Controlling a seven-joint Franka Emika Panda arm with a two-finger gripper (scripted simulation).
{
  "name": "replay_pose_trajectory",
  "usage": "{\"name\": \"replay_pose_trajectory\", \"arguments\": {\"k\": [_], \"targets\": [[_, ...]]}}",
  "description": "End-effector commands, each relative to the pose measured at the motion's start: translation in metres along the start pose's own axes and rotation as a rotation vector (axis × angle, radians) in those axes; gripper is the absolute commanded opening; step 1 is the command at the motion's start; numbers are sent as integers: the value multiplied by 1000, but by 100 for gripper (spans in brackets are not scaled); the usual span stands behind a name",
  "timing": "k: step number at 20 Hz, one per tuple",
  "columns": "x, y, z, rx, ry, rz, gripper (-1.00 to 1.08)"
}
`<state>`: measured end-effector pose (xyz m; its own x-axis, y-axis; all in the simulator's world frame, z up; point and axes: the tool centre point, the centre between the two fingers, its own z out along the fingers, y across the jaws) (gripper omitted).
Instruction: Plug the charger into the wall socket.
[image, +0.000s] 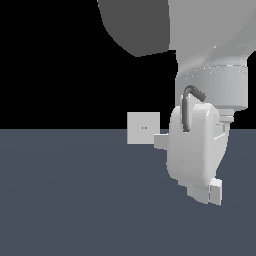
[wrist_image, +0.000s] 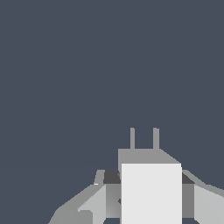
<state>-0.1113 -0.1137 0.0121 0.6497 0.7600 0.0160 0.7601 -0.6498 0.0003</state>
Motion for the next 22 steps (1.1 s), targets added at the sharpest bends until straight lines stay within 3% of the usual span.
{"name": "replay_pose_trajectory", "arguments": {"k": [1,12,22], "targets": [[0,0,0,0,0,0,-100],[9,1,-5,-1,1,39,-100],[43,8,-24,-2,2,196,-100]]}}
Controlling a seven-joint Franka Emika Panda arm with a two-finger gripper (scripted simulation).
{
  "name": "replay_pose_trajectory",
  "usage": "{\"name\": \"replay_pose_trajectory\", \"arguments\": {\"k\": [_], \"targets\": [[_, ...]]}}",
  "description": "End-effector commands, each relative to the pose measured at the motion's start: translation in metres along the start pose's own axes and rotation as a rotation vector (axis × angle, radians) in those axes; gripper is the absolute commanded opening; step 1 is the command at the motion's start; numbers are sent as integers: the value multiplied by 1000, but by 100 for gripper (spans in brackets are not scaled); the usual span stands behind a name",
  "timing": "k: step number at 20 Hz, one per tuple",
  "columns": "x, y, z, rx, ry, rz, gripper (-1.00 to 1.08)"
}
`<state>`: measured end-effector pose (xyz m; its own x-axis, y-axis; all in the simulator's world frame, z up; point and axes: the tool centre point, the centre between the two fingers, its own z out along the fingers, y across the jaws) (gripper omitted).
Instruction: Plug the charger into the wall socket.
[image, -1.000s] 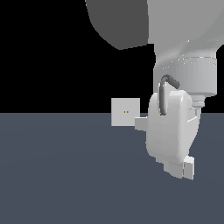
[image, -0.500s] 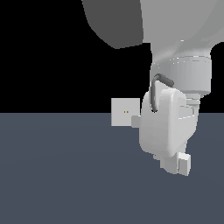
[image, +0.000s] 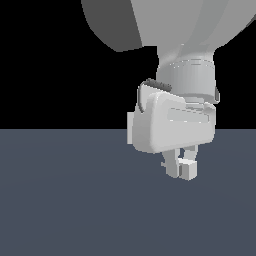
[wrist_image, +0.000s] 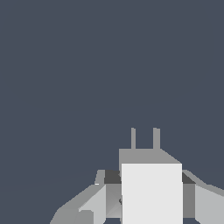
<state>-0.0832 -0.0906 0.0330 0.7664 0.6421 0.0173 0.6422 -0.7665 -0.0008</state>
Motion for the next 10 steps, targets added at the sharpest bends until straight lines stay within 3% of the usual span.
{"name": "replay_pose_trajectory", "arguments": {"k": [1,10], "targets": [[12,1,-7,-1,1,52,-100],[57,15,-33,-4,1,268,-100]]}}
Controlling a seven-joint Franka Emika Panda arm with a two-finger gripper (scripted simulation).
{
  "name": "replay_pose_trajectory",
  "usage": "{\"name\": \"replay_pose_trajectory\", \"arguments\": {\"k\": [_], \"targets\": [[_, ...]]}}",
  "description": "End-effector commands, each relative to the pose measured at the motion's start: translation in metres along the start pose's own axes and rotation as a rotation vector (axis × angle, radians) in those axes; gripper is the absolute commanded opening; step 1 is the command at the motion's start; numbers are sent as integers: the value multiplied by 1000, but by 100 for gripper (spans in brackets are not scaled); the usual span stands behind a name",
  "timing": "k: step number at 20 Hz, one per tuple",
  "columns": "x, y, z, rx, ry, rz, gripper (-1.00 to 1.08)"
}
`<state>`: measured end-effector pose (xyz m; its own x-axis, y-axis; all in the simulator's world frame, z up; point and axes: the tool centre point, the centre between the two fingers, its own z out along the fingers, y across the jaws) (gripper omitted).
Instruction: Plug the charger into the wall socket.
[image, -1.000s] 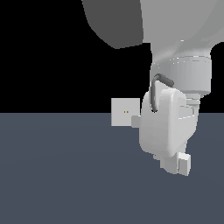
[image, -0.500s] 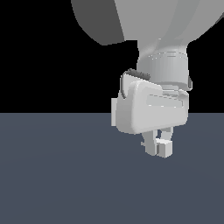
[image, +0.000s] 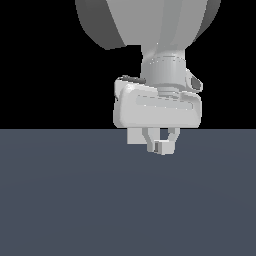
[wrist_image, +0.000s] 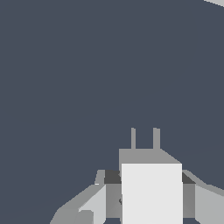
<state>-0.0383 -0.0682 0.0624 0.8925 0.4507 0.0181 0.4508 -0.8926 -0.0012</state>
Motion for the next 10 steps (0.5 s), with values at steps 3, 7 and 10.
{"name": "replay_pose_trajectory", "arguments": {"k": [3,7,10], "targets": [[23,5,-13,-2,0,110,-100],[40,11,-23,-4,-1,190,-100],[49,15,-28,-5,-1,238,-100]]}}
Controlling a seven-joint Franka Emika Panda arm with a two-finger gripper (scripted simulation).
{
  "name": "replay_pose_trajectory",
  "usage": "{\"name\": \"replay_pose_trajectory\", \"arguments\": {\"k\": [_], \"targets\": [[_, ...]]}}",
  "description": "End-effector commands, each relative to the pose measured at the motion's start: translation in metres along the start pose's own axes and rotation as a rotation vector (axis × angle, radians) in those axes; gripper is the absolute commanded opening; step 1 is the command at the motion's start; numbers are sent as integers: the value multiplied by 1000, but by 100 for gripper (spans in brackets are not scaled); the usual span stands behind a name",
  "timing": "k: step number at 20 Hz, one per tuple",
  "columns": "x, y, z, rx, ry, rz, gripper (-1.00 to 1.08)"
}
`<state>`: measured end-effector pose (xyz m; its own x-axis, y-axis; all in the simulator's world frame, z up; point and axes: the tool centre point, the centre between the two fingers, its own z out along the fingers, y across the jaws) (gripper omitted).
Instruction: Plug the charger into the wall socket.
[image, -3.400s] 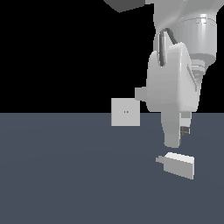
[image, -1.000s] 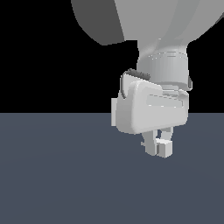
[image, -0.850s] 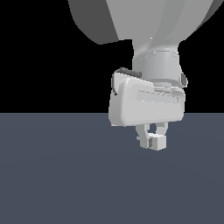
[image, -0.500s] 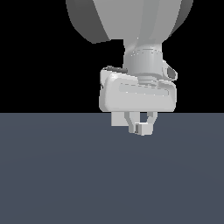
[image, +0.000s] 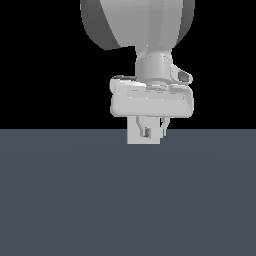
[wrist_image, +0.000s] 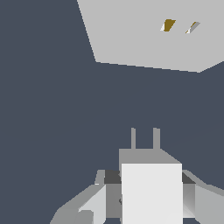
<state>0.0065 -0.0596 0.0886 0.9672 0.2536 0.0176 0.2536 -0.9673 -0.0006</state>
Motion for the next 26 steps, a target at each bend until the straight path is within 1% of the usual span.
{"name": "replay_pose_trajectory", "arguments": {"k": [1,9,20,26], "targets": [[8,2,-4,-1,-1,40,-100],[21,7,-11,-2,-1,102,-100],[21,7,-11,-2,-1,100,-100],[31,8,-11,-2,-1,100,-100]]}}
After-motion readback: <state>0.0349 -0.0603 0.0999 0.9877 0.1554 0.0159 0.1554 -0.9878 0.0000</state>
